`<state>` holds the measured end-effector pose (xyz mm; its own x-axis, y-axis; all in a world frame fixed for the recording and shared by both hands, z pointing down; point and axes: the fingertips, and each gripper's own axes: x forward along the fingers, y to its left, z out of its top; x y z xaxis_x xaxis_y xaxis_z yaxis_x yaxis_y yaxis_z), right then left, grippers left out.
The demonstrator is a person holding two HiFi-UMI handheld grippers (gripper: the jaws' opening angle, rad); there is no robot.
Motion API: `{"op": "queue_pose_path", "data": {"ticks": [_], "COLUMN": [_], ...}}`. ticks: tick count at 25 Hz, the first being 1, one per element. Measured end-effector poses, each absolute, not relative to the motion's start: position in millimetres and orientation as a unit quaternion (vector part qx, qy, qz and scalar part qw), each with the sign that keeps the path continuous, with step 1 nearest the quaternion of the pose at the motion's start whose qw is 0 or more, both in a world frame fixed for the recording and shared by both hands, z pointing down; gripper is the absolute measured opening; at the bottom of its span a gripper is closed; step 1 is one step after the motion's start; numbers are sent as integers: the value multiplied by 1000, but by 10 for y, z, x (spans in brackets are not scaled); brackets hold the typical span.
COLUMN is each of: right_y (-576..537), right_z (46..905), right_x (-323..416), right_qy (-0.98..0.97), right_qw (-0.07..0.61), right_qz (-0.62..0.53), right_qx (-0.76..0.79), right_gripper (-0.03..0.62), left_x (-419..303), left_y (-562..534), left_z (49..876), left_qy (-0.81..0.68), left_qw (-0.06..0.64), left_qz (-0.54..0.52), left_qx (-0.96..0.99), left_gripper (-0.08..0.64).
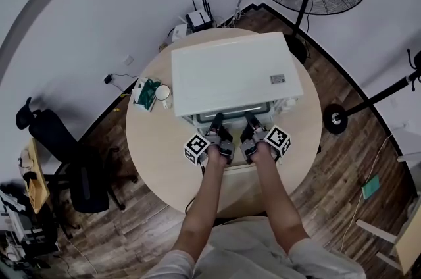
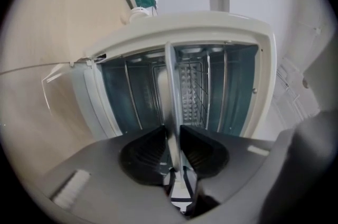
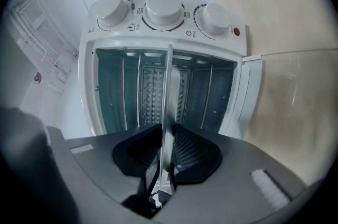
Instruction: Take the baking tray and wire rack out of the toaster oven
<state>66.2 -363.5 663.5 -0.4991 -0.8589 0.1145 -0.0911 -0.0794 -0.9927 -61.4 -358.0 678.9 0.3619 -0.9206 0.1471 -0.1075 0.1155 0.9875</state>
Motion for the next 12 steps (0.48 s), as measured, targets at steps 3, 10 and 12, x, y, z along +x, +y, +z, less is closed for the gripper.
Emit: {"op": "queue_pose_path", "data": {"ticks": [3, 10, 12], "right_y": [-3553, -3392, -3338], "right_z": [6640, 6646, 6647], "right_x": [679, 678, 678], "right_qy": [604, 607, 608], "right_qw": [311, 309, 309], "right_qz": [-620, -619, -619], "right_qx": [-392, -391, -390], "right_gripper": [78, 78, 78], "left_x": [-594, -592, -588], "left_y": [-3496, -3337, -3284], "left_z": [6795, 6804, 6809], "left_qy": [-447, -441, -439], "left_qw": [599, 605, 607], "left_qz": [-342, -341, -342], "left_qx": [570, 569, 567], "left_gripper": [138, 138, 138]}}
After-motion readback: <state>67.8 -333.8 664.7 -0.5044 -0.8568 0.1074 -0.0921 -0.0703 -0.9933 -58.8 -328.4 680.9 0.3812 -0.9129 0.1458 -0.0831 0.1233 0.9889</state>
